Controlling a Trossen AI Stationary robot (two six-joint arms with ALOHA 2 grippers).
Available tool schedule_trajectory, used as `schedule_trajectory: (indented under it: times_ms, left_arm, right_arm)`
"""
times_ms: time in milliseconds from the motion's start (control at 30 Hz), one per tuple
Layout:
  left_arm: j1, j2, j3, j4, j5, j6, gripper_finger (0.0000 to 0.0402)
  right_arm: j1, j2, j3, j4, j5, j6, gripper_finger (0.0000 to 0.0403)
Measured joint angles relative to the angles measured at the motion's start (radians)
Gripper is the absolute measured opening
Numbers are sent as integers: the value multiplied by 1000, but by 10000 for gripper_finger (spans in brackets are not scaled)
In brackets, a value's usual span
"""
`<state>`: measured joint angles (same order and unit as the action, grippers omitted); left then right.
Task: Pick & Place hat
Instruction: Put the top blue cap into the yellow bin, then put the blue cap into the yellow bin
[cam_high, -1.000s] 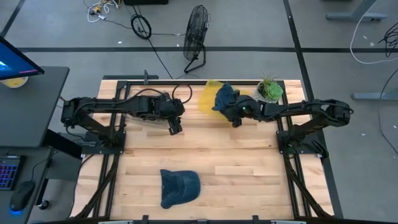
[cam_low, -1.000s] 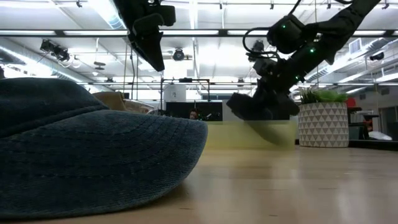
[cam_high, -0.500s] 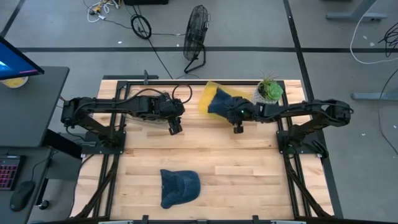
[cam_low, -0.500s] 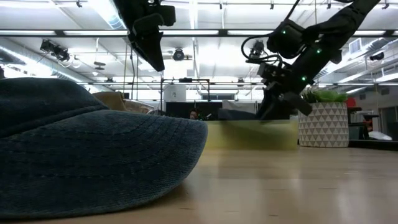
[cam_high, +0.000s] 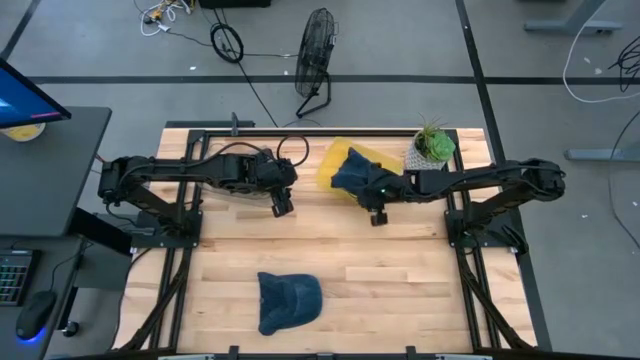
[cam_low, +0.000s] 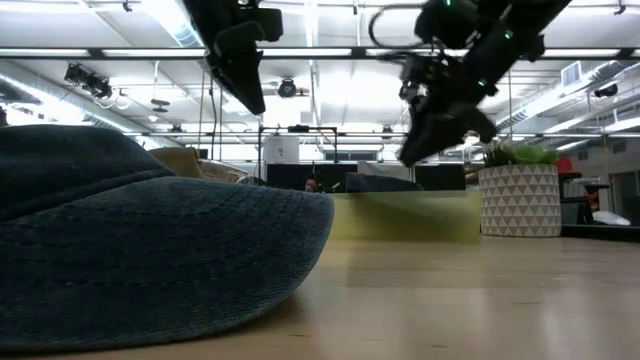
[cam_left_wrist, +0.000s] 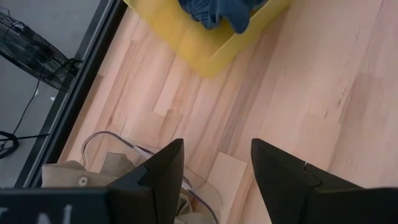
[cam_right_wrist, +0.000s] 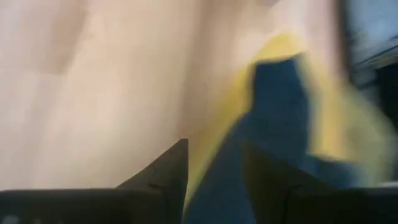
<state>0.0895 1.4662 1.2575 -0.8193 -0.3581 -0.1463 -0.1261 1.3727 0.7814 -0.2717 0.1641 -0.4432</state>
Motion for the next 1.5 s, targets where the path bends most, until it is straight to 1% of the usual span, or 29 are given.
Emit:
schedule_trajectory:
  times_ms: [100, 167, 300, 400, 533, 600, 667, 800, 900, 967, 1067, 1233, 1333, 1367, 1433, 1500]
  left_arm:
    - [0, 0, 0, 15, 0, 0, 193]
    - [0, 0, 0, 26, 0, 0, 193]
    - [0, 0, 0, 42, 0, 0, 193]
    - [0, 0, 0, 50, 0, 0, 193]
    - [0, 0, 0, 50, 0, 0, 193]
    - [0, 0, 0, 49, 0, 0, 193]
    - [0, 0, 0, 49, 0, 0, 193]
    - [0, 0, 0, 50, 0, 0, 193]
    - [0, 0, 0, 50, 0, 0, 193]
    - [0, 0, 0, 50, 0, 0, 193]
    - [0, 0, 0, 50, 0, 0, 193]
    - [0, 0, 0, 51, 0, 0, 193]
    - [0, 0, 0, 51, 0, -1, 193]
    - [0, 0, 0, 51, 0, -1, 193]
    - [0, 0, 0, 51, 5, -1, 193]
    - [-3, 0, 0, 51, 48, -4, 193]
  right_arm:
    - [7, 0, 11, 128, 130, -97, 140]
    - [-18, 0, 10, 216, 153, -111, 134]
    - [-82, 0, 8, 239, 76, -28, 115]
    - [-120, 7, 8, 234, 34, 41, 91]
    - [-149, 43, 8, 209, -64, 44, 46]
    - [-156, 80, 8, 196, -85, 43, 20]
    - [-161, 127, 8, 199, -63, 33, 6]
    - [-171, 216, 8, 228, 29, 43, 9]
    - [-176, 257, 8, 225, 40, 67, 4]
    - [-175, 263, 7, 219, 44, 69, 4]
    - [-152, 237, 24, 182, 50, 82, 5]
    - [-71, 160, 135, 82, 48, 99, 2]
    - [-8, 133, 193, 60, 32, 115, 5]
    - [15, 126, 210, 62, 1, 122, 6]
    - [62, 126, 233, 70, -100, 122, 7]
    - [110, 129, 235, 76, -184, 122, 8]
